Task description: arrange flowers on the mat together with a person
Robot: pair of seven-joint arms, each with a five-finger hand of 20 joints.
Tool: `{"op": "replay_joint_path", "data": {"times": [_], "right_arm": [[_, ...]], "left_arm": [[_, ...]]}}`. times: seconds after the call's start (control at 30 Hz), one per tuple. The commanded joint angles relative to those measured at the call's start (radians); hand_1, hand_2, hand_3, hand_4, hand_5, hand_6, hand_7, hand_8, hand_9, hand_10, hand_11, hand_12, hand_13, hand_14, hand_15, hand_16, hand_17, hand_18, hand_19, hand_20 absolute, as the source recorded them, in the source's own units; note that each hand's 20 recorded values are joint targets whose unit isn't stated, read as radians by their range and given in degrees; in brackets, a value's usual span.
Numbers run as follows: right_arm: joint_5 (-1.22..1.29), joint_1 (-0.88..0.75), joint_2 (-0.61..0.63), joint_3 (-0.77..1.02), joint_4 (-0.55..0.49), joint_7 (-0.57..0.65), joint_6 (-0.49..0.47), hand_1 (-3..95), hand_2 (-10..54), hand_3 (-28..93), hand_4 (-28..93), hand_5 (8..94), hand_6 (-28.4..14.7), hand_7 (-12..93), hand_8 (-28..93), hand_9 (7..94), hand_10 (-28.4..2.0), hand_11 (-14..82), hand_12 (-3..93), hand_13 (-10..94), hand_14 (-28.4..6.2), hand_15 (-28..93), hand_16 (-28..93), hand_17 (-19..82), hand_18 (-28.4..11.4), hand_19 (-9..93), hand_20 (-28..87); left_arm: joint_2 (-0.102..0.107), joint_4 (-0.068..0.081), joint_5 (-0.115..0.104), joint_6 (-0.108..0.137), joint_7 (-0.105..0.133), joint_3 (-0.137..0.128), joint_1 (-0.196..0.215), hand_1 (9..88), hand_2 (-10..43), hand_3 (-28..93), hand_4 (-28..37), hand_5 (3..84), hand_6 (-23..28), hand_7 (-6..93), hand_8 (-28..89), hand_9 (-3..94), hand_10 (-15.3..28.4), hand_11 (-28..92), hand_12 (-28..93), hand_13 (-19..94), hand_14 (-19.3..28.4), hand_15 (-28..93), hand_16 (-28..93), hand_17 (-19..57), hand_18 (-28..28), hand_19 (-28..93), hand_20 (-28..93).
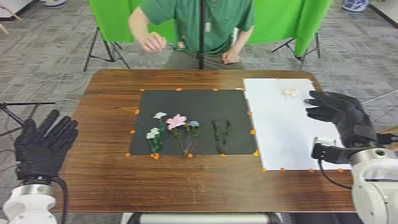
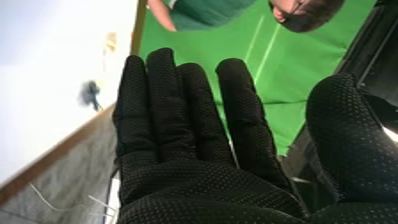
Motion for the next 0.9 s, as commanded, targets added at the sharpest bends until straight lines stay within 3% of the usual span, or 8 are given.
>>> {"op": "replay_joint_path", "data": {"times": [0.03, 0.17, 0.2, 0.47, 0.57, 0.7, 0.83, 0.9], "right_arm": [[-0.06, -0.003, 0.017, -0.019, 0.019, -0.012, 0.016, 24.3, 9.2, 71, -22, 49.0, -3.6, 18, -11, 47.2, -16.8, 10.9, 17.8, 39, -15.5, 33, 18, 19, -17.6, 46, 15], [-0.291, -0.023, 0.03, -0.001, 0.028, -0.111, 0.032, 25.3, 7.3, 71, -22, 48.8, -3.3, 18, -11, 46.1, -16.3, 10.7, 17.8, 38, -14.9, 31, 17, 19, -16.9, 44, 15], [-0.363, -0.012, 0.034, -0.004, 0.034, -0.113, 0.021, 25.4, 6.7, 72, -22, 48.5, -3.1, 19, -12, 45.4, -15.8, 10.4, 17.9, 36, -14.5, 30, 17, 19, -16.4, 42, 14], [-0.809, 0.101, 0.109, -0.077, 0.094, 0.046, -0.08, 25.9, -1.4, 74, -22, 39.6, -2.0, 17, -11, 32.6, -14.5, 2.6, 17.0, 21, -13.6, 13, 17, 11, -14.3, 34, 13], [-0.942, 0.169, 0.141, -0.136, 0.195, 0.035, 0.007, 28.0, -6.6, 76, -22, 38.7, -1.6, 18, -10, 31.7, -14.8, 2.0, 17.3, 20, -13.9, 11, 19, 10, -14.5, 33, 12], [-1.042, 0.216, 0.153, -0.141, 0.23, 0.1, -0.091, 33.3, -9.5, 77, -26, 36.8, -0.5, 20, -12, 31.2, -13.9, 1.7, 17.2, 21, -12.8, 9, 20, 11, -14.6, 33, 11], [-1.082, 0.306, 0.157, -0.216, 0.298, 0.154, -0.197, 38.0, -9.5, 76, -28, 30.0, -2.4, 15, -10, 29.6, -13.9, 1.2, 17.0, 22, -13.0, 7, 21, 15, -14.4, 33, 12], [-1.091, 0.349, 0.158, -0.249, 0.333, 0.177, -0.241, 45.3, -9.5, 68, -28, 27.3, -3.3, 12, -9, 29.0, -14.5, 0.9, 16.9, 23, -13.3, 8, 21, 16, -14.4, 35, 13]], "left_arm": [[0.006, -0.006, -0.004, 0.003, 0.003, 0.009, 0.004, 25.0, 14.5, 64, -28.3, 41.0, 7.8, 10.7, -9, 37.3, 16.3, 20, 12, 26, 14.6, 26, -6, -3.5, 11.4, 24, 10], [0.011, -0.008, 0.002, 0.012, 0.008, 0.012, 0.004, 24.8, 14.5, 64, -28.3, 41.0, 7.8, 10.8, -9, 37.3, 16.3, 20, 11, 26, 14.6, 27, -6, -3.5, 11.5, 24, 10], [0.016, -0.008, -0.01, 0.013, 0.017, 0.015, 0.004, 24.7, 14.5, 64, -28.3, 41.0, 7.8, 10.8, -9, 37.3, 16.3, 20, 12, 26, 14.6, 27, -6, -3.5, 11.4, 24, 10], [0.017, -0.002, -0.001, 0.01, -0.002, 0.019, -0.012, 24.9, 14.4, 64, -28.3, 41.0, 7.8, 10.8, -9, 37.3, 16.3, 20, 11, 26, 14.6, 27, -6, -3.5, 11.4, 24, 10], [0.018, 0.0, 0.006, 0.007, -0.009, 0.017, -0.011, 24.8, 14.4, 65, -28.3, 41.0, 7.9, 10.8, -9, 37.3, 16.3, 20, 12, 26, 14.7, 27, -6, -3.5, 11.5, 24, 10], [0.022, 0.005, 0.018, -0.019, -0.027, 0.032, -0.016, 24.8, 14.4, 65, -28.3, 41.4, 8.0, 10.9, -9, 37.7, 16.5, 20, 12, 27, 14.8, 27, -6, -3.5, 11.5, 24, 9], [0.028, 0.004, 0.011, 0.0, -0.03, 0.051, -0.01, 24.9, 14.4, 65, -28.3, 41.4, 8.0, 10.9, -9, 38.1, 16.5, 20, 12, 27, 14.9, 28, -6, -3.4, 11.4, 24, 9], [0.024, 0.003, 0.011, -0.013, -0.045, 0.063, -0.006, 24.9, 14.4, 65, -28.3, 40.7, 7.7, 10.7, -9, 37.4, 16.3, 20, 12, 27, 15.0, 28, -6, -3.5, 11.4, 24, 9]]}}
